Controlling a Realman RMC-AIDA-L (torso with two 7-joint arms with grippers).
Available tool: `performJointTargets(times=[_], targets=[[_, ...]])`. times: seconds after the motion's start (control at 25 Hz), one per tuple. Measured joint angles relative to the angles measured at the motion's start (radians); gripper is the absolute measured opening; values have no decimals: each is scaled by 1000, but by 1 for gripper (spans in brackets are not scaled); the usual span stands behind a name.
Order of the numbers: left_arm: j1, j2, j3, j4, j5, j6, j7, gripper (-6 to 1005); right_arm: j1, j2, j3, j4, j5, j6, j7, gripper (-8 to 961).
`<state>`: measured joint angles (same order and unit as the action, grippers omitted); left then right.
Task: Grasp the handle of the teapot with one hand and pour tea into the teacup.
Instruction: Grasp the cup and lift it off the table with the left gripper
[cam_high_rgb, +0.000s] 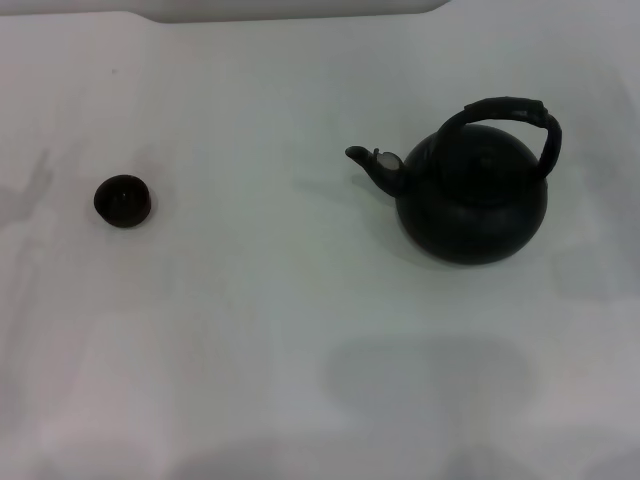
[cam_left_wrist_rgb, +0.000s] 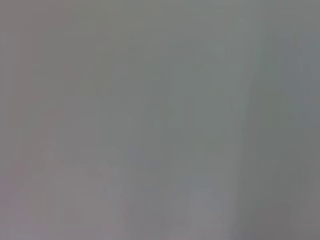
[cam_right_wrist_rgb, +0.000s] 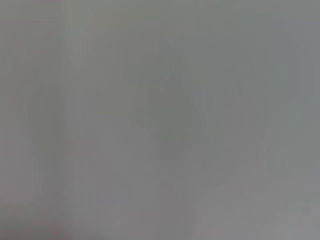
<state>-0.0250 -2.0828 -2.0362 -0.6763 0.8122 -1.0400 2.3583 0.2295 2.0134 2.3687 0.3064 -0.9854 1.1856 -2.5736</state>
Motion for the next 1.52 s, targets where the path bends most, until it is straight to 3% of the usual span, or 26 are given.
performJointTargets(times=[0.24, 0.48, 0.6, 0.88, 1.08, 1.32, 1.52], targets=[[-19, 3, 19, -2, 10, 28, -3, 814, -46, 1, -110, 133, -2, -37, 129, 807], [-19, 5, 20, -2, 11, 28, -4, 814, -181, 12, -410, 432, 55, -266, 167, 808], [-10, 5, 20, 4, 19, 23, -4, 815, -209, 7, -505, 493, 105, -331, 160, 808], [14, 2, 60, -7, 38, 16, -61, 816, -203, 7, -519, 475, 111, -334, 160, 808], [82, -2, 82, -120, 104, 54, -145, 817, -191, 6, -522, 441, 112, -336, 158, 808], [209, -2, 262, -335, 113, 215, -239, 817, -168, 2, -492, 414, 113, -342, 157, 808], [227, 3, 356, -414, 165, 321, -351, 818, -125, -2, -476, 365, 108, -344, 157, 807]])
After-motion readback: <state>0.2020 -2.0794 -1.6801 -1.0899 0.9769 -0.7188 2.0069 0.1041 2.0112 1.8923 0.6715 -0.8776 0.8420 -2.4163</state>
